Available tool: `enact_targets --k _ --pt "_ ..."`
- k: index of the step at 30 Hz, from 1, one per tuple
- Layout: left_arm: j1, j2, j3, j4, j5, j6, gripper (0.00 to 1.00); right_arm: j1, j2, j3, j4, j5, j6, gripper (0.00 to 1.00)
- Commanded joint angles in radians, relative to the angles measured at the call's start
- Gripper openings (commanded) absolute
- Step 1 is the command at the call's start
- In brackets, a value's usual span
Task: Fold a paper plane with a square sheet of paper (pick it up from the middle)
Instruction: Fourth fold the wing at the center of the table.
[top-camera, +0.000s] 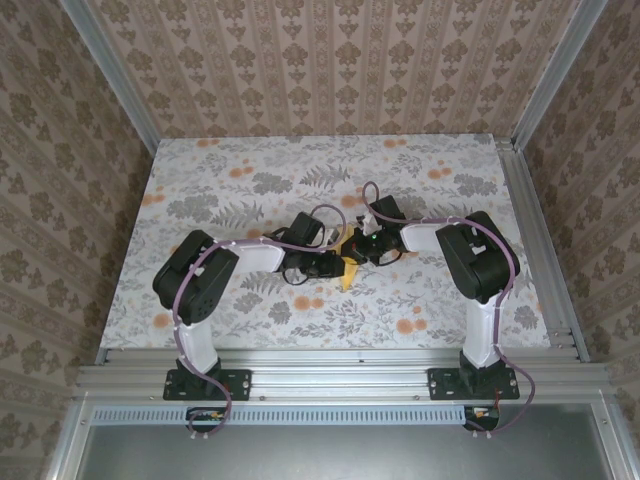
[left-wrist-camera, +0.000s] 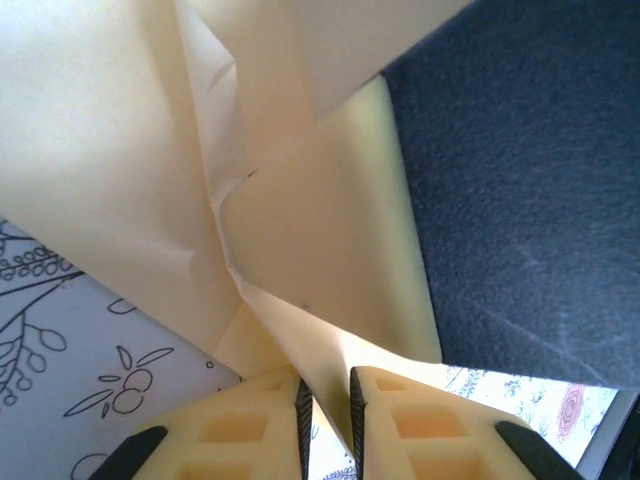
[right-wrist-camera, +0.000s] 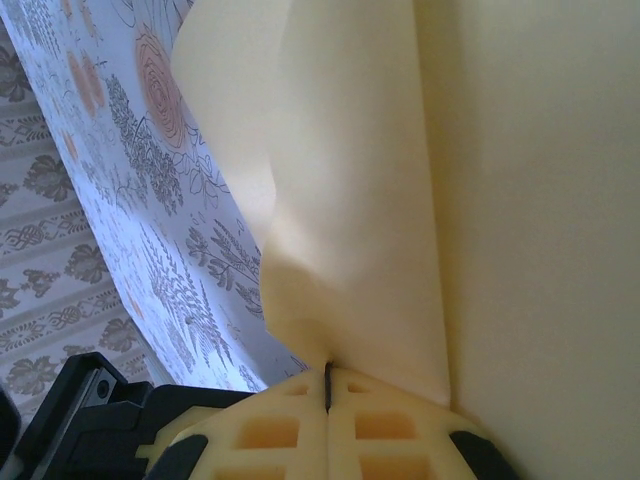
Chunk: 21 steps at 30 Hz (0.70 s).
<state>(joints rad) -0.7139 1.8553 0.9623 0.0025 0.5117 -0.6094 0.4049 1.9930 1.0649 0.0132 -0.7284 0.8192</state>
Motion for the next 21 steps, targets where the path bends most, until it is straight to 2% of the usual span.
enact_targets --k 1,7,21 --pt "-0.006 0.012 0.001 0.022 0.001 -0.009 0.16 0.007 0.002 -0.014 0.014 -0.027 0.013 0.0" --pt "-0.006 0.011 -0.012 0.028 0.002 -0.012 0.1 0.003 -0.006 -0.011 0.016 -0.031 0.015 0.0" --pt "-0.01 0.028 -0.023 0.021 0.003 -0.003 0.05 -0.043 -0.072 -0.013 -0.011 -0.039 -0.007 0.15"
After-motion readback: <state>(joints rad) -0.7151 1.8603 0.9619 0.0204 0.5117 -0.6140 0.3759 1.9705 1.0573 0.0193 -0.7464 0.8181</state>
